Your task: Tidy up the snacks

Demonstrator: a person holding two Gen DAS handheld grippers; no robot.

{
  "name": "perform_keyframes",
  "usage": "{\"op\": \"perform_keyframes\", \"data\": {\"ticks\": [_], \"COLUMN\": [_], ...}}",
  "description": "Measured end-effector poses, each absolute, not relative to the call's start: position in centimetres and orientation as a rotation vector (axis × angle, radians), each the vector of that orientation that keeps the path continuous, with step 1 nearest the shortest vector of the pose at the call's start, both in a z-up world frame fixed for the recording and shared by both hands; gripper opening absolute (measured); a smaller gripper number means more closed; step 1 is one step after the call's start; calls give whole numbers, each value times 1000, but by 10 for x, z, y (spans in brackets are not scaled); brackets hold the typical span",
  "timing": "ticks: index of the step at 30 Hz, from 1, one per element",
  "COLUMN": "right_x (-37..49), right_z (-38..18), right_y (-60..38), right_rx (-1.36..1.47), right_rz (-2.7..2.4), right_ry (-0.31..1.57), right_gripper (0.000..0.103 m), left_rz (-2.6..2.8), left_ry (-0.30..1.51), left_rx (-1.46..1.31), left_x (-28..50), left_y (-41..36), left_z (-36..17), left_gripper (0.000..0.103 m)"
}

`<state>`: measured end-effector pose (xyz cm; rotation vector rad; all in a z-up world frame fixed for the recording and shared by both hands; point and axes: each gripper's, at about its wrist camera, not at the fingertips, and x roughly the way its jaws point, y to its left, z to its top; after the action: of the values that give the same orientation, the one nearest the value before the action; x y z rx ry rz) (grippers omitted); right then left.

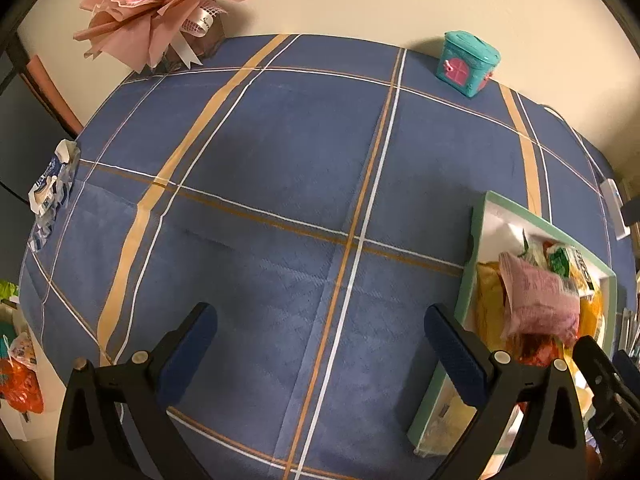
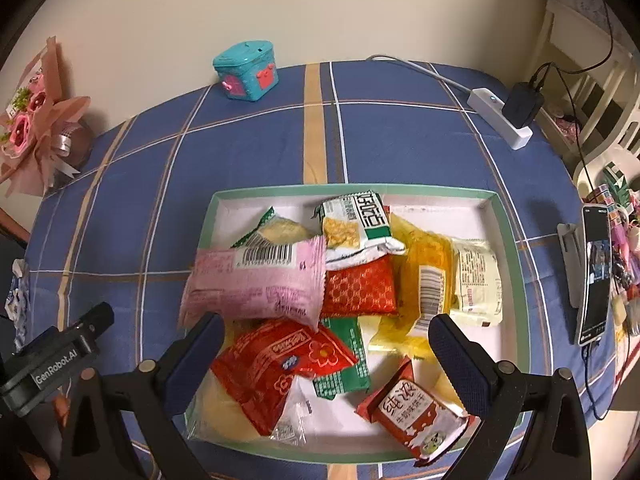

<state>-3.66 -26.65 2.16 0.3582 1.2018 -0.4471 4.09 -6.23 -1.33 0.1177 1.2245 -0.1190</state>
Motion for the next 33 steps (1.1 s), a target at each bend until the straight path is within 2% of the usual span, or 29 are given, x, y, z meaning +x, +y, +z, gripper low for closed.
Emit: {"op": "perform_keyframes", "data": {"ticks": [33], "right_x": [-89], "right_z": [38], "right_y": [-235], "right_rx": [317], "right_rz": [-442], "right_ry": [1160], "right_gripper": [103], "left_rz": [-206], "left_ry": [1132], "left_rx": [167], "left_x": [-24], "left_y": [-54], "left_z": [10], "left_gripper": [103]}}
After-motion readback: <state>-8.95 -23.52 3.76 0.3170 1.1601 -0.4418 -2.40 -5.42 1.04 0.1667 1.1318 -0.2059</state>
